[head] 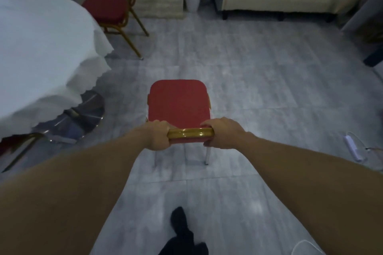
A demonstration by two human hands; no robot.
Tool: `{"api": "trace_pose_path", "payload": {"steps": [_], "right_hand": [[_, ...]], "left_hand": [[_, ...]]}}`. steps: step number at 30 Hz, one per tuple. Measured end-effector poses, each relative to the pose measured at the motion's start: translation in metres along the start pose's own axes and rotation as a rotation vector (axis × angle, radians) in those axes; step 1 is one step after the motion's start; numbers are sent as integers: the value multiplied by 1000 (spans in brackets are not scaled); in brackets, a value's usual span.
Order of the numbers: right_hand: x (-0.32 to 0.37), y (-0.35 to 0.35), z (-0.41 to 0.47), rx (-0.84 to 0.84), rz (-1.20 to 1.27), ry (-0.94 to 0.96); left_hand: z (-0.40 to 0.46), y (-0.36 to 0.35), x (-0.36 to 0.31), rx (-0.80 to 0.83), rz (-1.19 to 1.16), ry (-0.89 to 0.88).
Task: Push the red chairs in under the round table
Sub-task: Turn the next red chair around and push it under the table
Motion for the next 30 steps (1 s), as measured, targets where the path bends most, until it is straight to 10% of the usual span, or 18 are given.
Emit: {"api": "trace_pose_path", "payload": {"steps": [30], "right_hand": [[-19,58,109,132,-310,548]], "left_hand": [[46,17,-37,-291,-219,440]]}}
Point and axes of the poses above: each hand's wrist, its own z-axis towards the middle knuckle, its own y-axis out of the back of the hand, x = y × z, the point moved 9 cm from there along z, towards the middle knuckle, and after that the axes turned 15 degrees about -y, right-handed, at the moved point
